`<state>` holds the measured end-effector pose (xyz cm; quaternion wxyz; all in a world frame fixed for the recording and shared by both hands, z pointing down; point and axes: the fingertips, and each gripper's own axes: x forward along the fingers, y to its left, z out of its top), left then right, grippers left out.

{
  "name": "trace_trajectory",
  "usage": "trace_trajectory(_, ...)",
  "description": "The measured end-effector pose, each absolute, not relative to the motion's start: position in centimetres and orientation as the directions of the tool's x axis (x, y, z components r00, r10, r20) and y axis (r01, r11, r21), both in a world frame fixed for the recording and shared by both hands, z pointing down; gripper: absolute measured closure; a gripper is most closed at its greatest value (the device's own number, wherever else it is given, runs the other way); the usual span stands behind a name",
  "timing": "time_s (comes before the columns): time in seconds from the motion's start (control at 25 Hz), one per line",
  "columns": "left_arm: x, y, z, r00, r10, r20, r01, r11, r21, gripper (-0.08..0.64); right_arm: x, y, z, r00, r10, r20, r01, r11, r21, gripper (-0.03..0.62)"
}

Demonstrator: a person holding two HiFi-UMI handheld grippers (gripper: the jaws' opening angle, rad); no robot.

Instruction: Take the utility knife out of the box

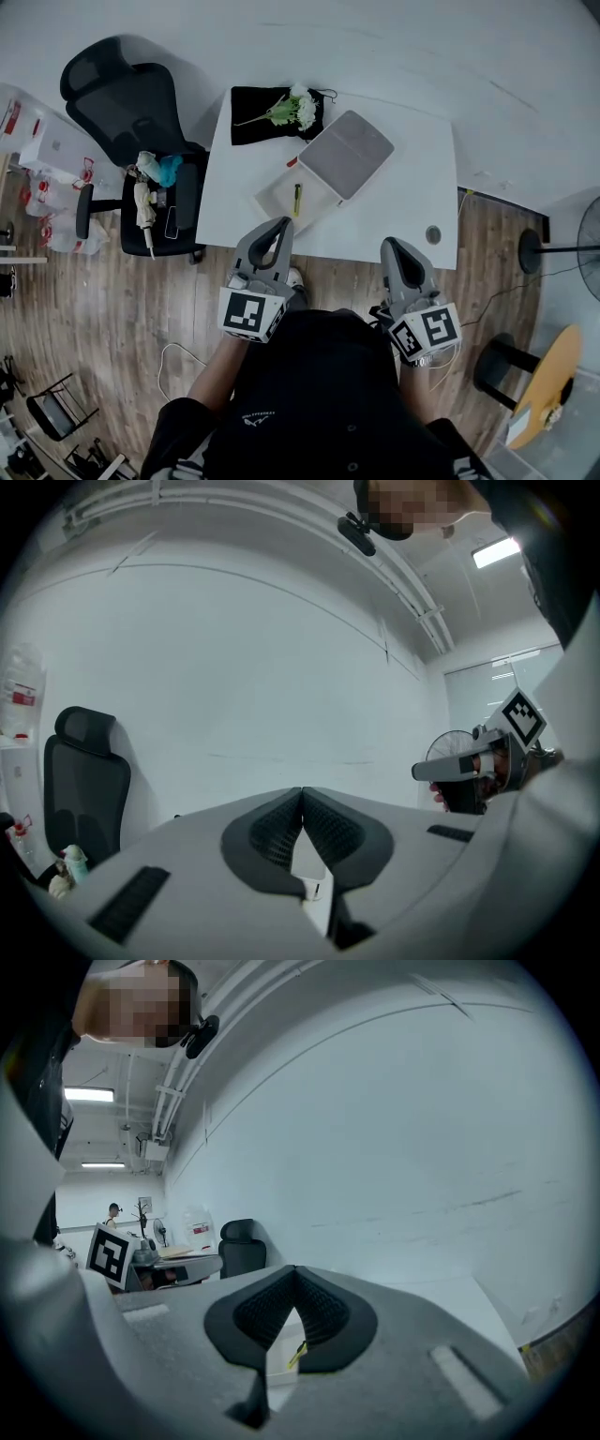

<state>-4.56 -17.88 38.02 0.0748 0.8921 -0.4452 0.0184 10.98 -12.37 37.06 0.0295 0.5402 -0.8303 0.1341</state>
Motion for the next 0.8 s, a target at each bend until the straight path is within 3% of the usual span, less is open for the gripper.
trace_trajectory(0.8, -4.7, -24.0, 49.1, 0.533, -0.764, 0.363, -0.846, -0.489, 0.212, 0.554, 10.0, -18.9, 38.7, -0.47, -0.85, 0.238, -0.88, 0.432, -0.196, 0.589)
